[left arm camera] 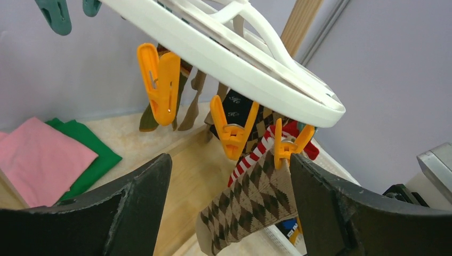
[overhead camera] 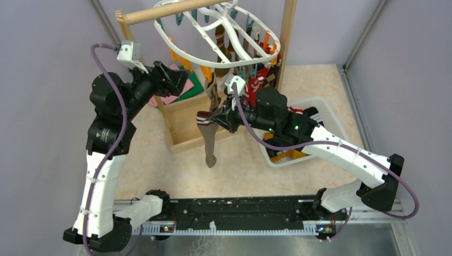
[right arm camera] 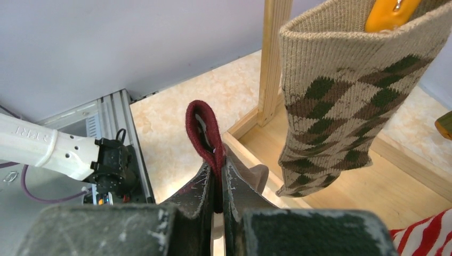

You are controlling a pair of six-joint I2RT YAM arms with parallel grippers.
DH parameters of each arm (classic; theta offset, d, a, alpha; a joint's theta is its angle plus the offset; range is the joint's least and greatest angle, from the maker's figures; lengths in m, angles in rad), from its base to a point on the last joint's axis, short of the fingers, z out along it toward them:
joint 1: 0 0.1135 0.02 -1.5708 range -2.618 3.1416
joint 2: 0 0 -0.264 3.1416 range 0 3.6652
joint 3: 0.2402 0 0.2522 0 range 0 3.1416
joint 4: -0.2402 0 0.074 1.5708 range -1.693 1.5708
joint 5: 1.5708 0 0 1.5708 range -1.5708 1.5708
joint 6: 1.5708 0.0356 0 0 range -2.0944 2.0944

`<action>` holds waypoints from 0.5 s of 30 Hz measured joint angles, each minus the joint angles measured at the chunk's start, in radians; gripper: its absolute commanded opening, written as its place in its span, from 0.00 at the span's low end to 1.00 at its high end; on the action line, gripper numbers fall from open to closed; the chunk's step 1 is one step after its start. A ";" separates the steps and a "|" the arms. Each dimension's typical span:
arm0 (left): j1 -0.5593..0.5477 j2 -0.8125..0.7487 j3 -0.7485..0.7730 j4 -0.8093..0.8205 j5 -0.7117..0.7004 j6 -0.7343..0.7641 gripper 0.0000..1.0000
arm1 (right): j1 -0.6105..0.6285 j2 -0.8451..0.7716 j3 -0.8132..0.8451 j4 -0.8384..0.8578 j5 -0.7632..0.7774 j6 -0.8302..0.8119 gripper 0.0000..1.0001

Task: Clip the socks to the hanger
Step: Open the clamp at the hanger.

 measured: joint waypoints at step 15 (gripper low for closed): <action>0.147 0.104 -0.011 0.134 0.318 -0.136 0.73 | 0.000 -0.025 -0.032 0.027 -0.003 0.008 0.00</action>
